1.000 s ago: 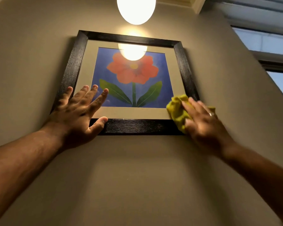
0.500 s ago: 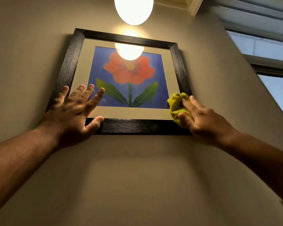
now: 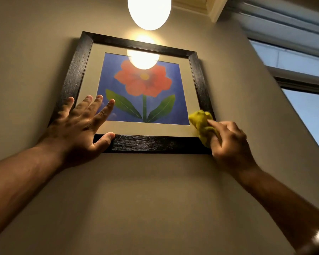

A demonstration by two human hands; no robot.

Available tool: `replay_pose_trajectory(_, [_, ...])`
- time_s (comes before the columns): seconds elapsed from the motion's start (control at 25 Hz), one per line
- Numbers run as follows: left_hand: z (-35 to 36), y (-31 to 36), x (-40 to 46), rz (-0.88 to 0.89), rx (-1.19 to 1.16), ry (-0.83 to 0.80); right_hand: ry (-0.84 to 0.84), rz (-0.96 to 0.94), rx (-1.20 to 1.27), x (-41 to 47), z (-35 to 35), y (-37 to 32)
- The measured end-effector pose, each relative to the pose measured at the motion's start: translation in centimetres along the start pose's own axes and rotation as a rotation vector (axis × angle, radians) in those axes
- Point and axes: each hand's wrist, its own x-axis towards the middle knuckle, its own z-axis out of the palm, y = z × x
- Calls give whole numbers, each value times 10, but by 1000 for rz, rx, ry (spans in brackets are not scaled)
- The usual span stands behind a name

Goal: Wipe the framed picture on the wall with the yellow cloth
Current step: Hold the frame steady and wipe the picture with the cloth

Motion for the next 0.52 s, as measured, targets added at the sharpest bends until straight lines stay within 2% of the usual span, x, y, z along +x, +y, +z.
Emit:
replay_pose_trajectory(0.12, [0, -1, 2, 10, -4, 5, 53, -38, 24, 1, -8, 7])
replay_pose_trajectory(0.36, [3, -3, 0, -14, 2, 25, -2, 179, 69, 163, 10, -14])
replay_pose_trajectory(0.44, [1, -2, 1, -13, -8, 17, -64, 159, 55, 145, 3, -4])
replay_pose_trajectory(0.52, [-1, -1, 0, -9, -7, 2, -109, 77, 37, 89, -8, 11])
